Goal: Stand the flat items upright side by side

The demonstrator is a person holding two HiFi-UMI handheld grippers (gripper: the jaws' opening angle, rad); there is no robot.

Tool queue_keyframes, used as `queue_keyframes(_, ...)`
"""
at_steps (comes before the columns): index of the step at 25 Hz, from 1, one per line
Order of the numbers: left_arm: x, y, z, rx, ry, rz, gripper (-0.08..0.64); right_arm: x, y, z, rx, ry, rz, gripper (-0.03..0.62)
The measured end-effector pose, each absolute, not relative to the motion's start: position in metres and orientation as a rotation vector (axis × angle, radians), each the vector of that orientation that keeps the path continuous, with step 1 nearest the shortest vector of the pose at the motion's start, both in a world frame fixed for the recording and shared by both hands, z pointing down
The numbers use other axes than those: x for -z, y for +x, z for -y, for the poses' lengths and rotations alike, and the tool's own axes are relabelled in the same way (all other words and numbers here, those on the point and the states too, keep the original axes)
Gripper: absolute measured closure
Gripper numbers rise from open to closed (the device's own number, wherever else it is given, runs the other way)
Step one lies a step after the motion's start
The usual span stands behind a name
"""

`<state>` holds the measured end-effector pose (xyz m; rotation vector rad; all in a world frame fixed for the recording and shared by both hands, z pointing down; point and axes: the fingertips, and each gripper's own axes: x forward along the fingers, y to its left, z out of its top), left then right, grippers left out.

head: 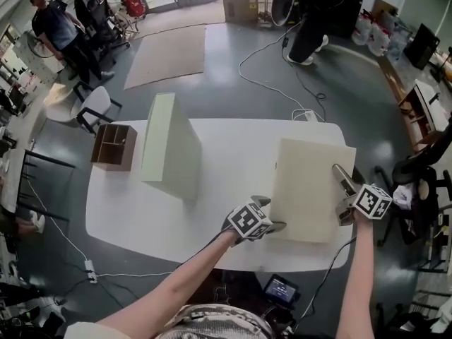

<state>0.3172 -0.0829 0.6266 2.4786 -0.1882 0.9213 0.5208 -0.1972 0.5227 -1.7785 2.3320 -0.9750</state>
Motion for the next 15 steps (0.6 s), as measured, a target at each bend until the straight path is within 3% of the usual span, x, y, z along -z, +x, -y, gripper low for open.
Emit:
queue_keyframes(5,-0.615,0.303,0.104,-1.041,2.629,0.224,0.161,-0.482,0.51,0.181,0.875,-1.78,-2.243,0.233)
queue_keyframes(8,-0.611,0.296,0.127,-1.068,2.695,0.318,0.161,-0.475,0.494,0.165,0.867,-1.789,-2.263,0.315)
queue_keyframes(15,-0.607,0.283,0.145,-1.142,2.815,0.309,0.161,-0.471,0.47,0.137,0.802,-1.873,-2.295,0.321)
